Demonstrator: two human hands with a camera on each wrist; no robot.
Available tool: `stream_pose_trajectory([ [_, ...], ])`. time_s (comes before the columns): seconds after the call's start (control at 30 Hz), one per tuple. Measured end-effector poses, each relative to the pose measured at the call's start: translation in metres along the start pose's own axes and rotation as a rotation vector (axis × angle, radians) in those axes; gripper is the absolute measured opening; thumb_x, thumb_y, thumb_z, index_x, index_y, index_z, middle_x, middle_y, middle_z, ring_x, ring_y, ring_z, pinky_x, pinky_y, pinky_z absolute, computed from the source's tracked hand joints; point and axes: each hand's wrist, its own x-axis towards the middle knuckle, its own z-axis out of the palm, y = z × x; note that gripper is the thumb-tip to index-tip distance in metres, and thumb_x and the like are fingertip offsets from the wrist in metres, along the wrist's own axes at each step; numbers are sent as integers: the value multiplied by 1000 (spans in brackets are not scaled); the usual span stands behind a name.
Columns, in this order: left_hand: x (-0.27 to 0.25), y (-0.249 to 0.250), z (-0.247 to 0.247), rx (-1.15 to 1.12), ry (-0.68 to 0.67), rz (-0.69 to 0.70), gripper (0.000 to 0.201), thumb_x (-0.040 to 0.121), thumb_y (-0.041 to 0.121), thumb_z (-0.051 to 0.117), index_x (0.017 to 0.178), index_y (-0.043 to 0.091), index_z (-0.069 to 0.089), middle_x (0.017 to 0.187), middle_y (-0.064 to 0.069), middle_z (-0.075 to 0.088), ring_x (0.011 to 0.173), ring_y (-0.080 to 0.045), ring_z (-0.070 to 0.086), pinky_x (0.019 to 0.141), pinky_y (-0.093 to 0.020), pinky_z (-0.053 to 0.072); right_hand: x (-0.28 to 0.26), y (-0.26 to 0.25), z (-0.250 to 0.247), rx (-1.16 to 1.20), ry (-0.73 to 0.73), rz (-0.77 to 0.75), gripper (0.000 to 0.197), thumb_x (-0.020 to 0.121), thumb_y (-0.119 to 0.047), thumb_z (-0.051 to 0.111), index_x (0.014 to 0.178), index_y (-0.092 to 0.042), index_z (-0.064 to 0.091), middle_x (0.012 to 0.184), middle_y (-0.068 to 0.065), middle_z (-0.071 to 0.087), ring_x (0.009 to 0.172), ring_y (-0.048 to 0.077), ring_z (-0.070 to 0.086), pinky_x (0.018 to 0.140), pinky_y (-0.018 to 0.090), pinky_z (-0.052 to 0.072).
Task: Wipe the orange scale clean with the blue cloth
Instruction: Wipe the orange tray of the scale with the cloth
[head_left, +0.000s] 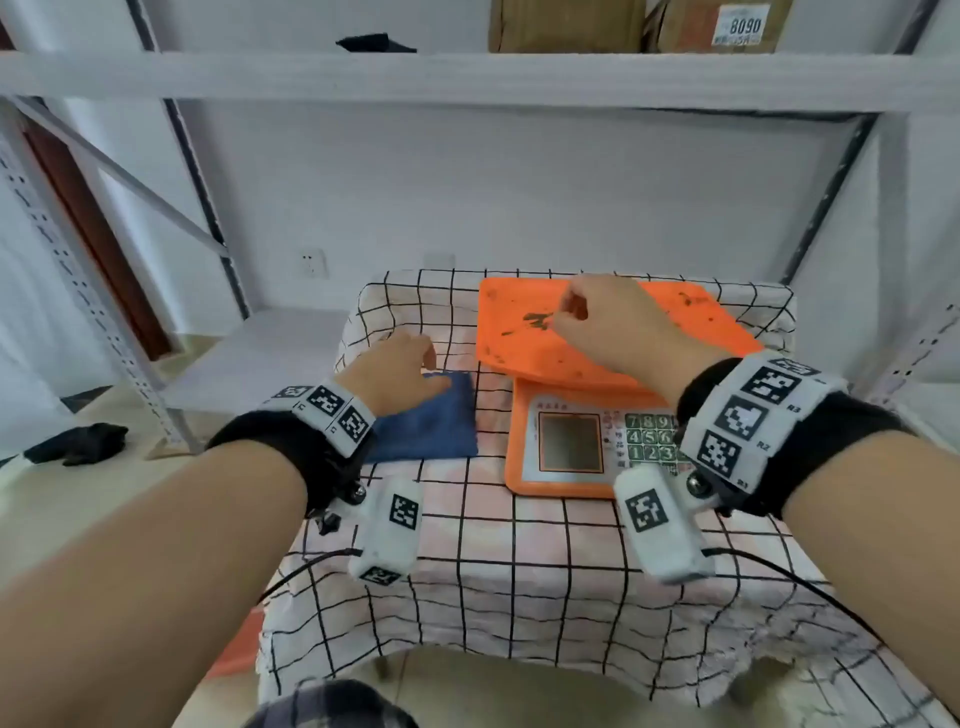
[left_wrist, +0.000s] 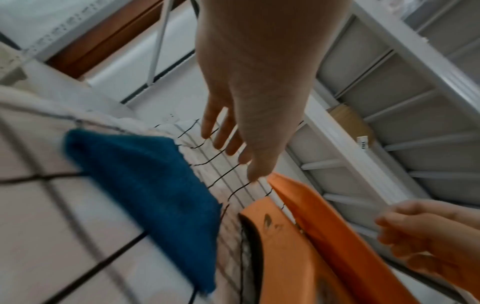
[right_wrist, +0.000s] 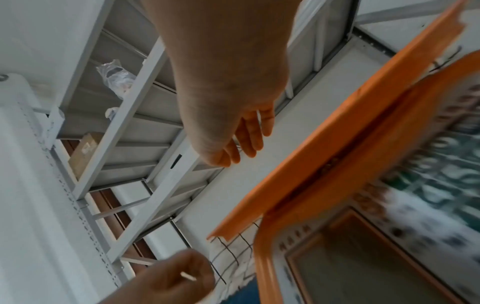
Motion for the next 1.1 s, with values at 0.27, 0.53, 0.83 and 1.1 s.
stream_pose_trajectory([
  [0.27,-30,3,23,246,-277,20,56,83,44,65,131,18,49,129,-4,49,118,-23,48,94,-32,40,-25,9,19,23,80,36,18,90,-21,47,85,-10,60,82,3,60,76,20,54,66,33,44],
  [0.53,-30,10,17,20,136,-138,22,100,12,37,115,0,47,99,-18,59,95,-33,58,80,-41,44,-40,11,9,140,122,24,18,90,-21,47,81,-10,59,80,4,61,75,23,56,66,36,45],
  [0.83,-34,42,-92,-192,501,-2,26,101,28,38,109,9,52,92,-14,63,82,-30,54,72,-34,40,-32,-10,-18,665,137,53,6,93,-26,56,90,-21,57,79,-11,56,68,1,53,70,19,45],
  [1.1,-32,119,-111,-351,410,428,24,96,26,53,91,6,64,79,-6,65,74,-12,55,65,-15,40,-38,-32,-35,1032,-121,21,55,78,-34,74,126,-22,50,121,-6,63,109,6,61,82,22,54],
])
